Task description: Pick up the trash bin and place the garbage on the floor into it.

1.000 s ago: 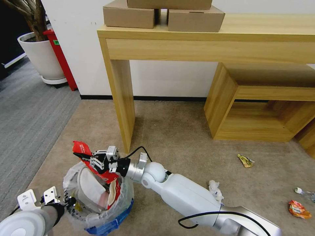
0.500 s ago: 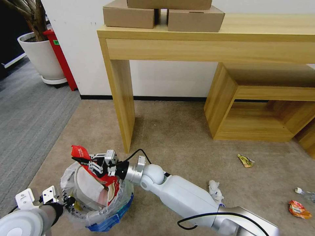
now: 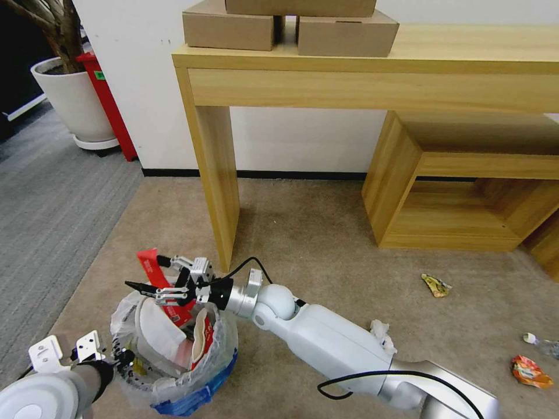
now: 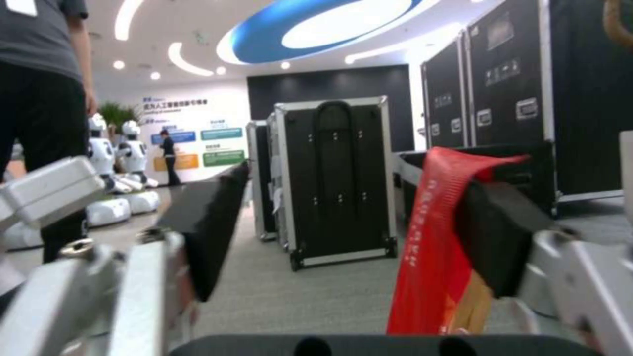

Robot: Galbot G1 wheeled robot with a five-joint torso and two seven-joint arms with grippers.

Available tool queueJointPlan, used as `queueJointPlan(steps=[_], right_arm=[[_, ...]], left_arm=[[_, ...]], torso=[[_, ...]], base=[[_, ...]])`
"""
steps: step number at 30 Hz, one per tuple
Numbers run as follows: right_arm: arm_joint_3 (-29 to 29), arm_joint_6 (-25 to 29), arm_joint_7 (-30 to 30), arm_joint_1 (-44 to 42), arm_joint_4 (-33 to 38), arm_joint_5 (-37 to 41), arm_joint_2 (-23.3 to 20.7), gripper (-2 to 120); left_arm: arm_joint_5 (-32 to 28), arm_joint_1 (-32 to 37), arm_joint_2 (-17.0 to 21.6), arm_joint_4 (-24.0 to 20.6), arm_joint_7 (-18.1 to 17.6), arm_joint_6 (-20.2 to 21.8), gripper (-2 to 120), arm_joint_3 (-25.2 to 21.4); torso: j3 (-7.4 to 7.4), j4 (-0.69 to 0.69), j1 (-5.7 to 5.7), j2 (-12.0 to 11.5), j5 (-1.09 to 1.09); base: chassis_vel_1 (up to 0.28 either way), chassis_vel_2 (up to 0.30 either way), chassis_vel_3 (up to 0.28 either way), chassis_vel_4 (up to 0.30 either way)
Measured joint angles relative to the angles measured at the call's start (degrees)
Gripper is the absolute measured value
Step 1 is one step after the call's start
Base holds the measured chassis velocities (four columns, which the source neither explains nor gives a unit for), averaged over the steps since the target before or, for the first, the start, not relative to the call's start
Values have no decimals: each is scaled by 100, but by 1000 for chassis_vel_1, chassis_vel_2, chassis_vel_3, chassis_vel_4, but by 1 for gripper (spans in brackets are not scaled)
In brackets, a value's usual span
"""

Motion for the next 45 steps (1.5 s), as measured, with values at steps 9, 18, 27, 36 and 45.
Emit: queueJointPlan(steps=[9,18,27,36,45], right_arm=[[-30,-23,42,48,86,68,-128,100],[-900,-329,156,329,571,142,-738,100],[-1112,-710,140,1059,894,340,-1093,100],[-1824,-926,-35,2037,1195,802,-2101,100],[-2307,-938,98,2438,1431,1092,-2290,100]], left_arm=[[57,-42,-43,23,-1,-4,0,45],[156,-35,-156,21,-2,-9,0,57],[237,-23,-218,21,2,-2,0,63],[352,-42,-333,-5,29,9,0,79],[471,-124,-437,15,71,11,0,127]], torso=[[0,0,0,0,0],[0,-1,0,0,0],[0,0,-1,0,0],[0,-3,0,0,1],[0,0,0,0,0]], base=[[0,0,0,0],[0,0,0,0],[0,0,0,0],[0,0,0,0],[0,0,0,0]])
